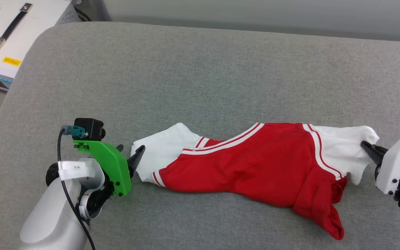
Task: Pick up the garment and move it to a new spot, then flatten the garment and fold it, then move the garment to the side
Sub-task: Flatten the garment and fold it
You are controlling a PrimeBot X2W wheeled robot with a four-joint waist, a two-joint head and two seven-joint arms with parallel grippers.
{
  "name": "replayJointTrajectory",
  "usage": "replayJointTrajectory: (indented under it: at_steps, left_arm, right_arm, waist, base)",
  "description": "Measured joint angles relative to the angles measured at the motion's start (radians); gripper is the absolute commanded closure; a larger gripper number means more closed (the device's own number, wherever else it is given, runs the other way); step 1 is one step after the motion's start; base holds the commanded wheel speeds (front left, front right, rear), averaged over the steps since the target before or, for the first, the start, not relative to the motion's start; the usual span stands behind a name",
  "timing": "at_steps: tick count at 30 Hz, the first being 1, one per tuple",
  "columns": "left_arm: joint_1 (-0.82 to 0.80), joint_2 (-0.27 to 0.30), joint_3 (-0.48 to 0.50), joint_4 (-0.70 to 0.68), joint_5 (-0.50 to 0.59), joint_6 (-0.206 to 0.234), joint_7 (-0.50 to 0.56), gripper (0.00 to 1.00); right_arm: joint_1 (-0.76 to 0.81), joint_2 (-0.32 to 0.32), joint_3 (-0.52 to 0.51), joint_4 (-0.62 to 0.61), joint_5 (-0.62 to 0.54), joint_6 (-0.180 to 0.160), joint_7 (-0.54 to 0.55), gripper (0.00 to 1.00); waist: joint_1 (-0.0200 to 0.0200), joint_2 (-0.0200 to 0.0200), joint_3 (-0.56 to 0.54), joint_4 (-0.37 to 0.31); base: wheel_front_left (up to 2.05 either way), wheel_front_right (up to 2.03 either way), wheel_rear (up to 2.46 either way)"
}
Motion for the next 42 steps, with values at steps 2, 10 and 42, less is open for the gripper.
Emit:
replayJointTrajectory:
  at_steps: [2,10,42]
  left_arm:
    - [-0.02,0.007,-0.011,0.034,-0.015,0.0,0.049,0.0]
    - [-0.092,0.025,-0.055,0.152,-0.025,-0.024,0.154,0.0]
    - [-0.296,0.103,-0.002,0.03,0.061,0.09,-0.123,1.0]
  right_arm:
    - [0.008,0.018,-0.009,-0.021,-0.006,0.0,0.01,1.0]
    - [0.016,0.066,-0.025,-0.052,-0.019,0.0,0.021,1.0]
    - [-0.215,0.026,-0.032,0.023,-0.13,0.0,-0.165,1.0]
  waist:
    - [0.0,0.0,0.012,-0.013]
    - [0.0,0.0,0.063,-0.064]
    - [0.0,0.0,-0.024,-0.08]
  base:
    - [0.0,0.0,0.0]
    - [0.0,0.0,0.0]
    - [0.0,0.0,0.0]
